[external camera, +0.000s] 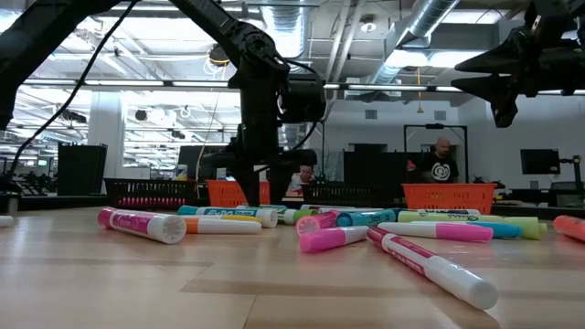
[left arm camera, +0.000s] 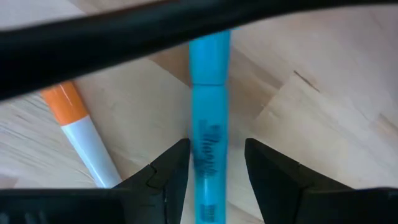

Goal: Pick & Place Markers
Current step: Put the top blue highlighter pen into the left black bin

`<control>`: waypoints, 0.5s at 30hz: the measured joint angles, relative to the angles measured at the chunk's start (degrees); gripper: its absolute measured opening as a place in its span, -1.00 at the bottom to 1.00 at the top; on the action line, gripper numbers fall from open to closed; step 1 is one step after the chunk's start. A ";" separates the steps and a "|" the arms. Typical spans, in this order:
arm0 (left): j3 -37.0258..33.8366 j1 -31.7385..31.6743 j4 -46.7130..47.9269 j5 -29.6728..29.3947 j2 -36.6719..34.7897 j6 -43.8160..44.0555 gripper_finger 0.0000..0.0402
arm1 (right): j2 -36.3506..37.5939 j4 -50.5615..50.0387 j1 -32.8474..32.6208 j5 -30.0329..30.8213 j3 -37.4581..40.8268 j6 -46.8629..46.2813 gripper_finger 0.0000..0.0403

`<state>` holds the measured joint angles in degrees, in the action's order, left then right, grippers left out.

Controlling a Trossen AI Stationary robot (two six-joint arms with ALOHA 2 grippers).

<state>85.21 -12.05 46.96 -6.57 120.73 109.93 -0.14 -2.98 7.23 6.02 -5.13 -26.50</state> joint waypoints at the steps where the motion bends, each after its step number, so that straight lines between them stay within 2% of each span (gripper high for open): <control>1: 0.00 0.00 -0.04 0.00 0.00 -0.16 -0.21 | 0.00 0.00 0.00 0.00 0.00 0.00 -0.38; 15: -0.09 0.04 -0.44 -1.41 0.02 -0.57 -0.21 | 0.00 0.00 0.00 0.00 0.00 0.00 -0.38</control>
<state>85.12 -12.01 46.52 -7.98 120.75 109.36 -0.14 -2.98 7.22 6.02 -5.13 -26.50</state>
